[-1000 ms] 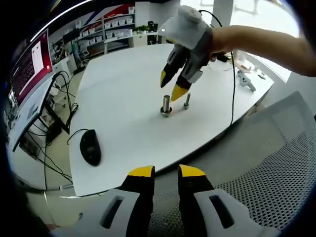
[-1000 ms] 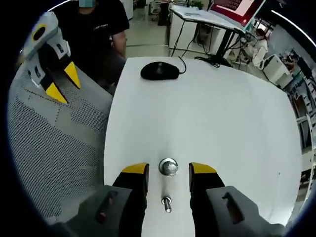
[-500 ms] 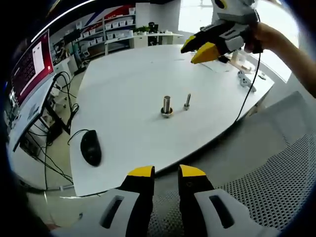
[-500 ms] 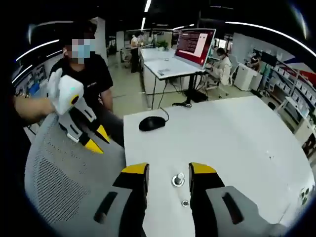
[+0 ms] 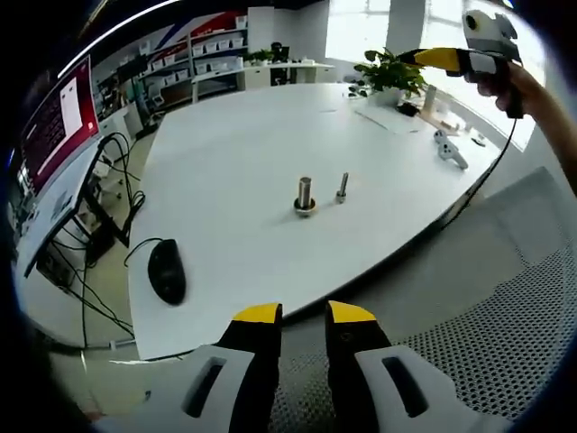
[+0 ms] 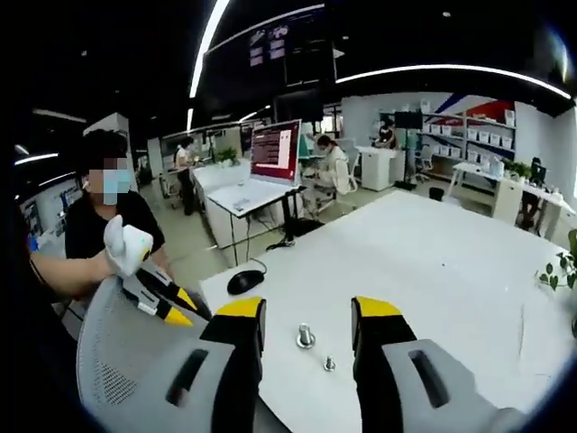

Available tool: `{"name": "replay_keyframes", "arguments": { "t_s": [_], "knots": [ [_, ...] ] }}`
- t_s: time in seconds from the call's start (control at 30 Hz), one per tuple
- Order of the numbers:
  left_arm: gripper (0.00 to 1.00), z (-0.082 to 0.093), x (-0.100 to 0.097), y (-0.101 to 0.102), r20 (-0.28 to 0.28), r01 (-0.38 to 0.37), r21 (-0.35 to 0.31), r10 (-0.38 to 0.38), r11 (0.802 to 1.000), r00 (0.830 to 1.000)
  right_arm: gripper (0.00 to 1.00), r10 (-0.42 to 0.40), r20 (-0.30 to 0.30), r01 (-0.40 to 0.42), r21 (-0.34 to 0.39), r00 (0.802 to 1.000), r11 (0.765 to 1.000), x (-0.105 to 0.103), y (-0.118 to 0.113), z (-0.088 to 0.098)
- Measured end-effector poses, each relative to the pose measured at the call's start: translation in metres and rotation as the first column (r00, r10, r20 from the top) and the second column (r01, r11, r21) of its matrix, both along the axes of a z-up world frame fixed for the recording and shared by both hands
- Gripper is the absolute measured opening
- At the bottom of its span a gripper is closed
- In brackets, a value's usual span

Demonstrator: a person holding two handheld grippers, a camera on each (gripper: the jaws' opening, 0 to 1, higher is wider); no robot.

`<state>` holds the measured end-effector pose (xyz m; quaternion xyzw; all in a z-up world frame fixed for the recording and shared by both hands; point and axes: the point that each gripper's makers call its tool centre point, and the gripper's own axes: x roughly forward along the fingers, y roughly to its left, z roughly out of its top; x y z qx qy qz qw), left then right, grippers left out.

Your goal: Place the washer onto the threaded stud by aligning its center hole with the stud, sliding it down to the base, and recovering from edge contact or off-axis alignment until the washer reaches the visible bottom stop.

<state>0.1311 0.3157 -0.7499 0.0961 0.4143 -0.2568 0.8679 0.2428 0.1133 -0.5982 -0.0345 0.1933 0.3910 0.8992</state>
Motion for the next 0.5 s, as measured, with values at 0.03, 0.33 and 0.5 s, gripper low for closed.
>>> {"name": "replay_keyframes", "arguments": {
  "t_s": [0.03, 0.33, 0.5],
  "knots": [
    [0.17, 0.000, 0.000, 0.000, 0.001, -0.001, 0.000, 0.001, 1.000, 1.000, 0.42, -0.024, 0.007, 0.024, 0.004, 1.000, 1.000, -0.002, -0.008, 0.000],
    [0.18, 0.004, 0.003, 0.002, 0.028, -0.031, -0.028, 0.032, 0.999, 0.999, 0.55, -0.141, 0.029, 0.138, 0.101, 0.990, 0.985, -0.016, -0.046, 0.004],
    [0.18, 0.005, 0.003, 0.002, 0.030, -0.032, -0.029, 0.033, 0.999, 0.999, 0.64, -0.210, 0.008, 0.207, 0.121, 0.978, 0.971, -0.022, -0.071, -0.006]
  ]
}}
